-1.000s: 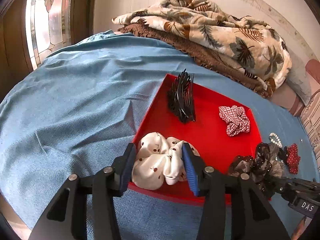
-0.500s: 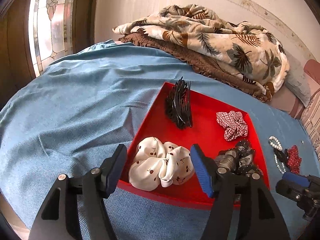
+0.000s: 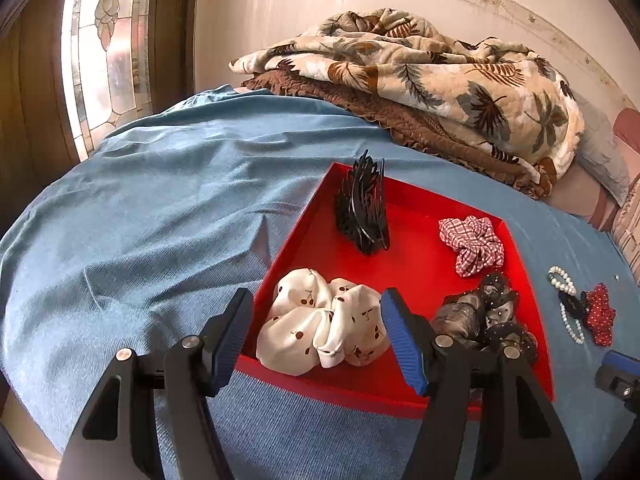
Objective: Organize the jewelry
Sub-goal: 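Lower both scrunchies into the red tray and open both grippers, then withdraw both tools from the tray toward the pearl bracelets and red scrunchie, then close the left gripper on a pearl bracelet while the right gripper grasps the red polka-dot scrunchie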
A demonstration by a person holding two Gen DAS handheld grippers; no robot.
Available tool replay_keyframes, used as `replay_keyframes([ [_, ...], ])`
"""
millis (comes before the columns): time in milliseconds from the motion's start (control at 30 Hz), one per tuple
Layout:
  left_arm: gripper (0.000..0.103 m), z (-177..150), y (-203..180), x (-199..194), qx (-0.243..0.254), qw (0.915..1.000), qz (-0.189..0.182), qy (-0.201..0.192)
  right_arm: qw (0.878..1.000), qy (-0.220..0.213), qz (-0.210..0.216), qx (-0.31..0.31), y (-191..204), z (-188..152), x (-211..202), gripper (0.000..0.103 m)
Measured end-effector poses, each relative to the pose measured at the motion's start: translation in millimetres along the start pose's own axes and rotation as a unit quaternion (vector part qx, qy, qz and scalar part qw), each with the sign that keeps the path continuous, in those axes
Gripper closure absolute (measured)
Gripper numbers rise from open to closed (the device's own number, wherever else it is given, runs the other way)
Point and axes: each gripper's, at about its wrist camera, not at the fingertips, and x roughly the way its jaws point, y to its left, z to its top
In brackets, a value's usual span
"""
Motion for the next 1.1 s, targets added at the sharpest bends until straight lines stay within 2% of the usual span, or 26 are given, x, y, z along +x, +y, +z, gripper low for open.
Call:
replay_keyframes([
  [333, 0.038, -16.7, -8.5, -25.9, 0.001, 0.9997, 0.010, -0.023, 0.993, -0.007, -0.074, 0.090, -109.7, -24.1, -38.1, 0.042],
  [467, 0.038, -22.2, -20.3, -42.6, 0.002, 0.9999, -0.012, -0.008, 0.988, -0.016, -0.092, 0.124, -148.5, -30.7, -52.1, 0.042],
  [600, 0.038, -23.4, -47.8, -61.0, 0.036, 0.9989, -0.028, -0.006, 0.986, -0.025, -0.094, 0.138, -172.2, -30.4, -57.1, 0.042],
  [733, 0.038, -22.5, -87.8, -71.5, 0.077, 0.9947, -0.068, 0.012, 0.986, -0.030, -0.085, 0.143, -179.6, -27.4, -52.5, 0.042],
  [867, 0.038, -20.8, -134.3, -74.2, 0.107, 0.9852, -0.128, 0.039, 0.986, -0.031, -0.071, 0.145, -183.2, -19.3, -38.9, 0.042],
  [1000, 0.038, -13.1, -176.1, -67.2, 0.116, 0.9756, -0.175, 0.064, 0.986, -0.033, -0.054, 0.153, -189.6, -13.6, -31.4, 0.041],
  [1100, 0.038, -2.9, -199.3, -53.5, 0.115, 0.9711, -0.193, 0.082, 0.986, -0.037, -0.047, 0.155, -194.8, -9.4, -28.3, 0.038],
])
